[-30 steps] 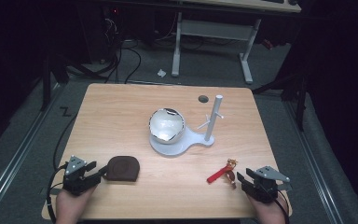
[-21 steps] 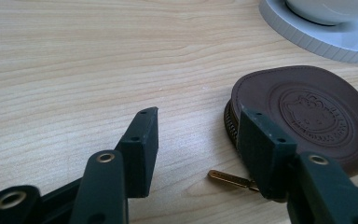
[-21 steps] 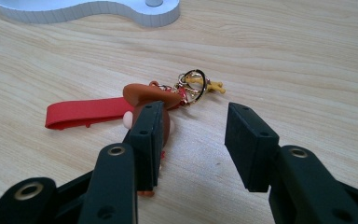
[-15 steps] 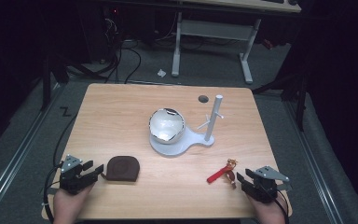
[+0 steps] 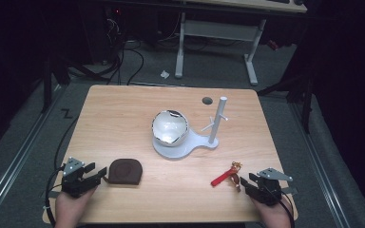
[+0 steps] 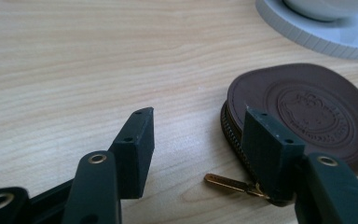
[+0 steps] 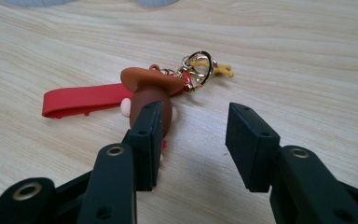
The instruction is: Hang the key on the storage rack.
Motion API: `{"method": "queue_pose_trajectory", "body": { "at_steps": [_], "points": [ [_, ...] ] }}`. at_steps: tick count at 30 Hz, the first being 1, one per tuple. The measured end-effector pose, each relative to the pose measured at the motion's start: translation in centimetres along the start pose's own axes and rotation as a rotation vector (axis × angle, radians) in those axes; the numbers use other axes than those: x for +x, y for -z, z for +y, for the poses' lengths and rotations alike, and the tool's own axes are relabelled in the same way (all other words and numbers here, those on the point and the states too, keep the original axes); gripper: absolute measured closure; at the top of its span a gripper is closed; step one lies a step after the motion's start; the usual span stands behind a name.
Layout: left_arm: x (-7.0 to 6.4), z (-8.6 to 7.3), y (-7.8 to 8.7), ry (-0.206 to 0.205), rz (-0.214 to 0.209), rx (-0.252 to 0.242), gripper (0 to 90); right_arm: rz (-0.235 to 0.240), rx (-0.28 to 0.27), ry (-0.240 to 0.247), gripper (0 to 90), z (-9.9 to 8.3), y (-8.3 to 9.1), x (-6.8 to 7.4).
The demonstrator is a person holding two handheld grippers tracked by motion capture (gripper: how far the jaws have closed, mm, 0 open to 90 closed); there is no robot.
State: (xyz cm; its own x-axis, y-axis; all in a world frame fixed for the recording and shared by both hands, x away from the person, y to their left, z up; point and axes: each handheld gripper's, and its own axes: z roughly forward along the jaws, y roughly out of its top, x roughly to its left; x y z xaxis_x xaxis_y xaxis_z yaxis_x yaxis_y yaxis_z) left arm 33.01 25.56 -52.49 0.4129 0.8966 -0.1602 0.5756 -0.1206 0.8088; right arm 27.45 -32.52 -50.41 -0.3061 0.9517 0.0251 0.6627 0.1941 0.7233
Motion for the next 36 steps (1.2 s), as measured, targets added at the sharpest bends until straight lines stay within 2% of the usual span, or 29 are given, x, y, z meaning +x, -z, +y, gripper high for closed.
{"method": "queue_pose_trajectory", "body": {
  "at_steps": [6, 8, 13, 17, 23, 25, 34, 36],
  "points": [
    [0.5, 0.0, 0.0, 0.006, -0.004, -0.007, 44.1, -0.017, 0.033, 0.005, 56.5, 0.4, -0.5, 0.2],
    [0.7, 0.2, 0.0, 0.003, -0.003, -0.014, 44.1, -0.026, 0.049, 0.018, 56.5, 0.6, -0.5, 0.2],
    [0.5, 0.2, -0.2, -0.020, -0.005, -0.017, 41.9, -0.034, 0.074, 0.009, 56.4, 1.0, -0.2, -0.2],
    [0.2, 0.2, -0.3, -0.038, 0.000, -0.019, 40.5, -0.045, 0.115, 0.049, 54.9, 1.2, -0.2, -0.2],
    [0.2, 0.3, -0.3, -0.031, -0.018, -0.013, 40.2, -0.027, 0.167, 0.074, 53.7, 1.4, -0.1, -0.4],
    [0.1, 0.3, -0.3, -0.034, -0.020, -0.010, 39.9, 0.002, 0.179, 0.062, 53.3, 1.5, -0.1, -0.5],
    [0.2, 0.3, -0.3, -0.033, -0.020, -0.006, 39.4, 0.028, 0.257, 0.080, 52.6, 2.1, -0.2, -0.6],
    [0.1, 0.3, -0.3, -0.035, -0.021, -0.004, 39.3, 0.030, 0.284, 0.099, 52.4, 2.0, -0.4, -0.5]
  ]
}}
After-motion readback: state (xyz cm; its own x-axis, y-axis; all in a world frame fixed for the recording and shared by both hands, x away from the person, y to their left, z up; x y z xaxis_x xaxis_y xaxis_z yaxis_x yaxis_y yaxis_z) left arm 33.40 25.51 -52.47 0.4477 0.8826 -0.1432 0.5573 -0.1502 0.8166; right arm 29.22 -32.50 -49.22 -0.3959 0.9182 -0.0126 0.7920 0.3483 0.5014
